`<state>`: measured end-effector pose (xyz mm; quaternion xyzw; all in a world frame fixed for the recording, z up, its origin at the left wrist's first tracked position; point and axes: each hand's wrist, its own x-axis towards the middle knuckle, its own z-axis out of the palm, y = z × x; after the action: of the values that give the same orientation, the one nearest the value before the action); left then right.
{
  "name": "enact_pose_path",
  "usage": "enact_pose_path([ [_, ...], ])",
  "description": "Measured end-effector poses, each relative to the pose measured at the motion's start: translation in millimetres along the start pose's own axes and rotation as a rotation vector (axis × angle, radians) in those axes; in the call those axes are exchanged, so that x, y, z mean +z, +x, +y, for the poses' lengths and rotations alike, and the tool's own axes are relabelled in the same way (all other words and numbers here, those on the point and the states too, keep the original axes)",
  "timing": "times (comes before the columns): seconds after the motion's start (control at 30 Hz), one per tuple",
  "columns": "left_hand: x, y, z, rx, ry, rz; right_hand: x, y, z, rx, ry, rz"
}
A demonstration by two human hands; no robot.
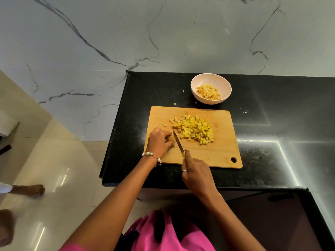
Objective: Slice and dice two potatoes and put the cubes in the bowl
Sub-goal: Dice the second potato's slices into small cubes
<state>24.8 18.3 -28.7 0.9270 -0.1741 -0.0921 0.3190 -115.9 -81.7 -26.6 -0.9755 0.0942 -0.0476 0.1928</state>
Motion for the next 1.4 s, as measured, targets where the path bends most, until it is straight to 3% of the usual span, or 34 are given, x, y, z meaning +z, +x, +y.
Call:
enact_pose_path([
  [0.7, 4.3, -2.0, -2.2, -0.014, -0.104, 0.099, -0.5, -3.2, -1.0, 0.006, -0.327, -0.162],
  [0.93, 4.2, -7.8, -9.4, -0.015, -0.208, 0.122, -7.6, 4.5, 7.2, 0.000, -0.147, -0.010],
  [1.13, 13.8, -16.6, -14.5, 0.058, -0.219, 0.251, -0.2, 5.5, 0.5, -0.071, -0.012, -0.017],
  [1.4, 22.3, -12.1, -17.2, 0.128, -0.138, 0.310, 6.5, 16.8, -10.0, -0.072, -0.124, -0.059],
])
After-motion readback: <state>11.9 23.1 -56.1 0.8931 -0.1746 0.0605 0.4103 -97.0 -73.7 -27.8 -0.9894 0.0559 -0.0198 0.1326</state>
